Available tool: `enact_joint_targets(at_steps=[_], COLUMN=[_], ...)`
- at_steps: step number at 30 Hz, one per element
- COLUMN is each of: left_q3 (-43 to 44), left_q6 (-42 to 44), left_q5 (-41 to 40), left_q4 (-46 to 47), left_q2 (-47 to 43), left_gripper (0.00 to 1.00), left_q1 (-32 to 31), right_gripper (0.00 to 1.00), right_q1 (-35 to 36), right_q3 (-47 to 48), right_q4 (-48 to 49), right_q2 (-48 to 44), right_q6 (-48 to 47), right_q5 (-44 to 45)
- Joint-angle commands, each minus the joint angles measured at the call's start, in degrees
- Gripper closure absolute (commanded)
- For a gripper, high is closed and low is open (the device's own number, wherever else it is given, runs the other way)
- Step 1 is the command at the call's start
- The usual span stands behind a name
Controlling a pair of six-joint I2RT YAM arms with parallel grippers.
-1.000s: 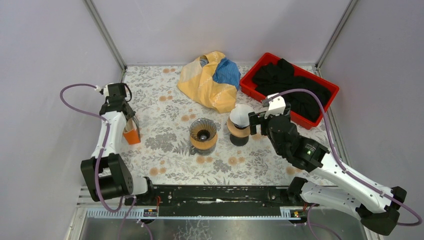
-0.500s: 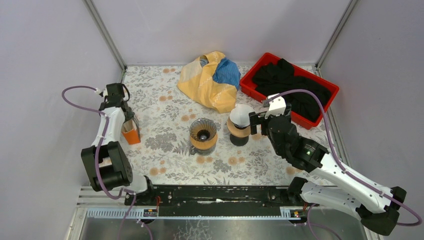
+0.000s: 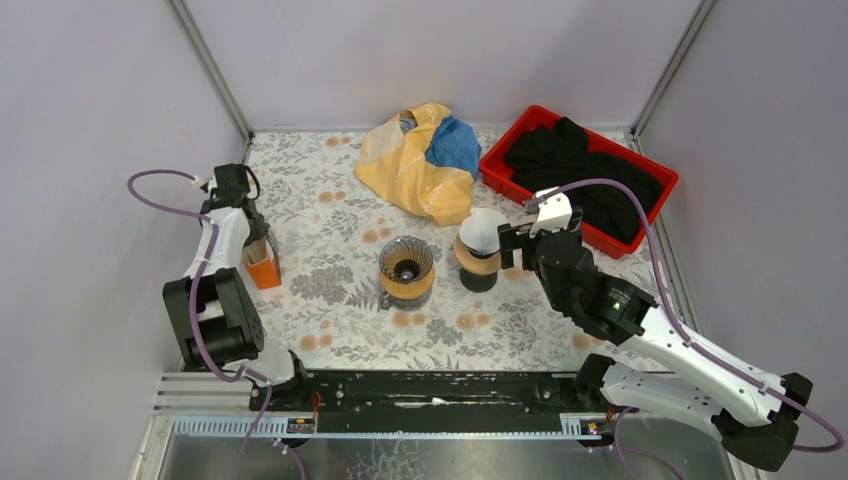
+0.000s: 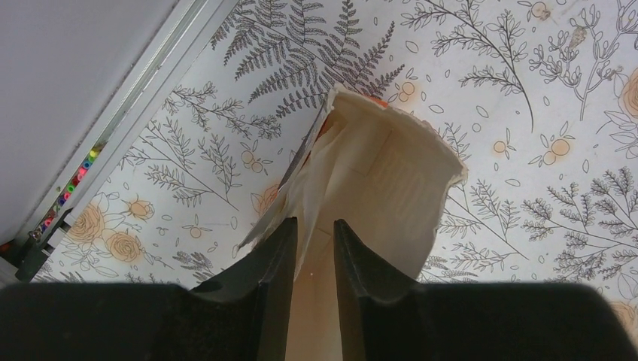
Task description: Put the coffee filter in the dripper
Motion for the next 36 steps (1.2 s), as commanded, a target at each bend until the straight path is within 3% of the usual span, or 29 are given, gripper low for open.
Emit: enact_joint_targets(at_steps=[1,10,21,36], left_q3=[1.95,2.05,2.09,4.39], left_q6=[1.15,1.60,1.68,-0.81], left_q5=[0.55,1.52,2.42,6.22], left_q4=[2.38,2.29,1.47,-1.41], left_q2=[0.96,2.82,-0.76,-11.52], left_gripper=[0.68,0.70,0.99,1.00], left_q1=[0.69,0.83,0.89,0.85], right_gripper=[0.01,0.01,0.01,0.01], right_q1=[0.35,0.40,0.32,0.32], right_q3=[-0.21,-0.36,0.29,1.74], right_q4=[2.47,2.70,2.19,0.40], right_q2=[-0.41,-0.11,0.40,0.87], right_q6=[-0.30,-0.30,-0.14,-0.05], right_q5=[2.07,2.00,1.62,0.46])
